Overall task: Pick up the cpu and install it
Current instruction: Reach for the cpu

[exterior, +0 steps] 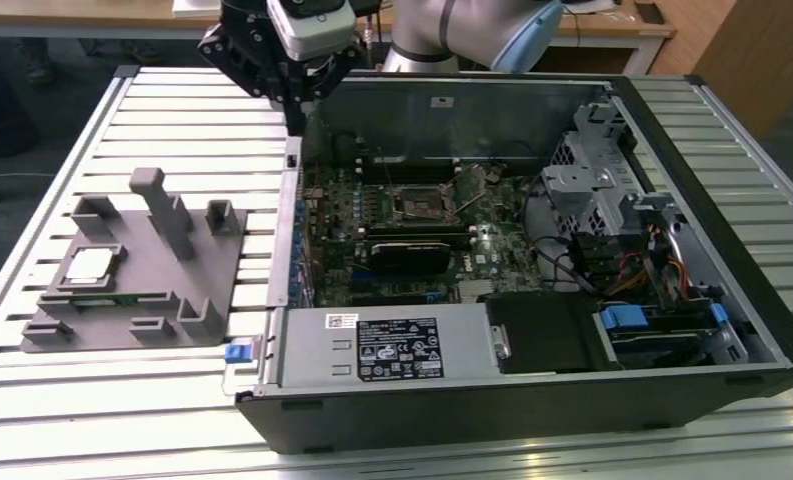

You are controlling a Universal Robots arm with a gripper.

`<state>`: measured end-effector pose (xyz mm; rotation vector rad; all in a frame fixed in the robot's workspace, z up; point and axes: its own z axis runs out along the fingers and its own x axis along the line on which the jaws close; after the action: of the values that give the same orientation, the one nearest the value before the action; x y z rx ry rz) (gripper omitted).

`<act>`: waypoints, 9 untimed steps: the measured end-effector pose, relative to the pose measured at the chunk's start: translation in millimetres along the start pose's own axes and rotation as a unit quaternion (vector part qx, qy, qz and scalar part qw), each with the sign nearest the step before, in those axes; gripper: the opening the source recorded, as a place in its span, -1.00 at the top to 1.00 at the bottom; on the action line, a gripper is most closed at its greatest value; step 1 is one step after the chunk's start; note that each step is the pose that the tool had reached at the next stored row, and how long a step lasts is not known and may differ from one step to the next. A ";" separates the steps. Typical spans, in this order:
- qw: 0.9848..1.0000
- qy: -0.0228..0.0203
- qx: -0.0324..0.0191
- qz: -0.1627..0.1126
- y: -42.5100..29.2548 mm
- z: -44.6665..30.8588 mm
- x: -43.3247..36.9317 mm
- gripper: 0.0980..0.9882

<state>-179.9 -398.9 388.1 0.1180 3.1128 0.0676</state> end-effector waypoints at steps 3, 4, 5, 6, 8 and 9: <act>1.000 0.000 0.000 0.000 -0.1 0.3 1.5 0.98; 1.000 0.000 0.000 0.000 -0.2 0.4 2.0 0.98; 1.000 0.000 0.000 0.000 -0.2 0.4 2.4 0.98; 1.000 0.000 0.000 0.000 -0.2 0.5 2.9 0.98; 1.000 0.000 0.000 0.000 -0.3 0.7 3.8 0.98; 1.000 0.000 0.000 0.000 -0.4 0.8 4.4 0.98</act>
<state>-184.3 -399.0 387.1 0.1180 3.1130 0.0677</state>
